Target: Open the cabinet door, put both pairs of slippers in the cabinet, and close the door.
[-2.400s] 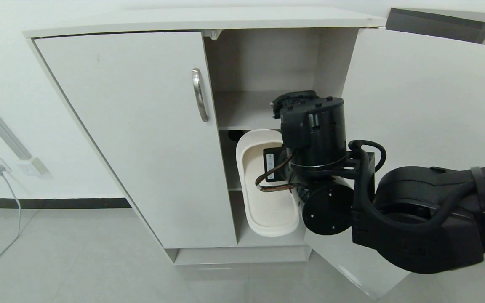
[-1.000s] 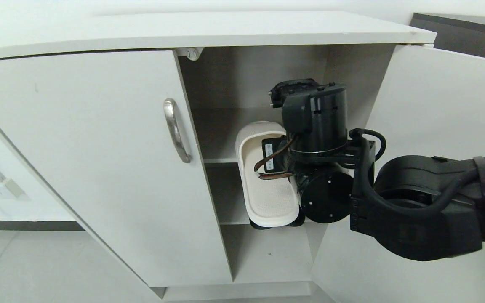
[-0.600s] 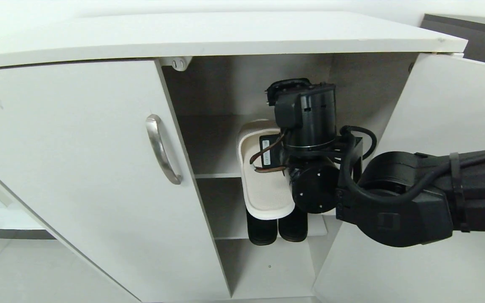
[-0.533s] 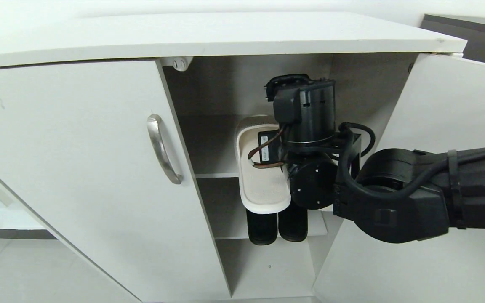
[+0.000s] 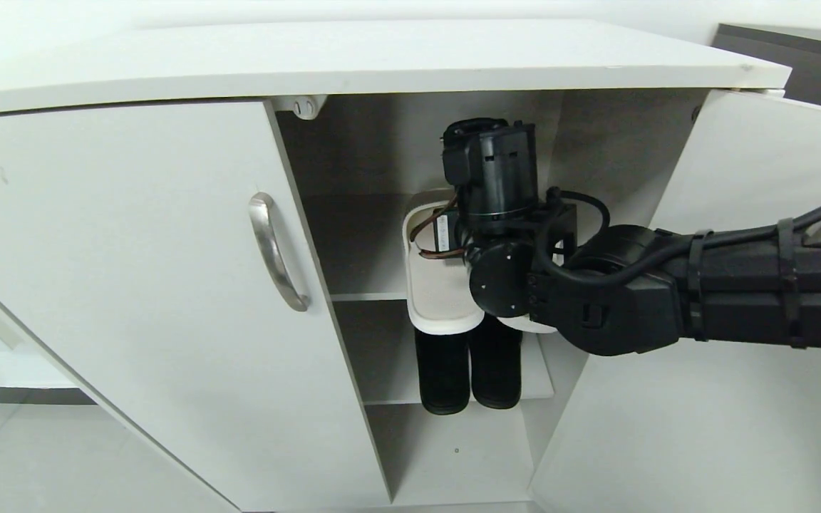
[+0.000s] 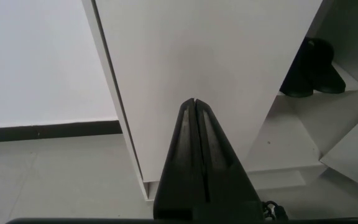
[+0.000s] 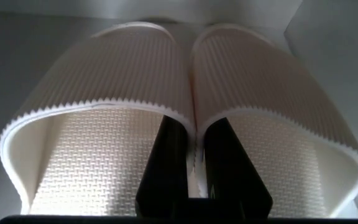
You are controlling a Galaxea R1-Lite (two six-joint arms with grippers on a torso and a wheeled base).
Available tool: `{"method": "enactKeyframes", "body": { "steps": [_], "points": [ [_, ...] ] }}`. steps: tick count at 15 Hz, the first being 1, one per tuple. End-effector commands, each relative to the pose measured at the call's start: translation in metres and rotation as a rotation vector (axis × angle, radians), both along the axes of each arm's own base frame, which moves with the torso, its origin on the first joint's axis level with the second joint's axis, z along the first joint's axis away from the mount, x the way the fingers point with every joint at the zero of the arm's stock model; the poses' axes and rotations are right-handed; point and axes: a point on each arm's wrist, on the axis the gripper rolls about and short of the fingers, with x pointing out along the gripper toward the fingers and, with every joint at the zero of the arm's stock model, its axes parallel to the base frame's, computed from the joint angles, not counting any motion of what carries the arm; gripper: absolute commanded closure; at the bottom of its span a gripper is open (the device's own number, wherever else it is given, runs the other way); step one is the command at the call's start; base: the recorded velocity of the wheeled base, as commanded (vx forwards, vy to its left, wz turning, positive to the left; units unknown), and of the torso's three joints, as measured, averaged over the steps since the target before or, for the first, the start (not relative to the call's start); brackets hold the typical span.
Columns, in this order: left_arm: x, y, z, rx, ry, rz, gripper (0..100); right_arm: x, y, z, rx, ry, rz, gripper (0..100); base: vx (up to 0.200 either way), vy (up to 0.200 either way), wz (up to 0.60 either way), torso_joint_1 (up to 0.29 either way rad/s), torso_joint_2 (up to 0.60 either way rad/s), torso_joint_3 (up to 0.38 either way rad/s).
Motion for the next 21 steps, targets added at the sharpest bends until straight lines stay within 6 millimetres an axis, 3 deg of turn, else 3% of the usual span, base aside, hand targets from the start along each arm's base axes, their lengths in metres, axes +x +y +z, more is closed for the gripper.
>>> {"method": "enactKeyframes", "body": {
  "steps": [1,11,12,16,21],
  "points": [
    [0.0,0.0,0.0,0.0,0.001,0.0,100,0.01,0.002,0.0,0.008,-0.005,-0.015,100,0.0,0.0,0.0,0.0,0.0,0.0],
    [0.0,0.0,0.0,0.0,0.001,0.0,100,0.017,0.004,-0.004,0.008,0.0,-0.022,100,0.0,0.0,0.0,0.0,0.0,0.0],
    [0.0,0.0,0.0,0.0,0.001,0.0,100,0.017,0.004,-0.005,0.007,0.001,-0.022,0,0.0,0.0,0.0,0.0,0.0,0.0],
    [0.0,0.0,0.0,0.0,0.001,0.0,100,0.014,0.003,-0.005,0.008,0.003,-0.017,0,0.0,0.0,0.0,0.0,0.0,0.0],
    [0.0,0.0,0.0,0.0,0.001,0.0,100,-0.017,-0.004,0.0,-0.003,0.021,0.02,0,0.0,0.0,0.0,0.0,0.0,0.0]
  ]
}}
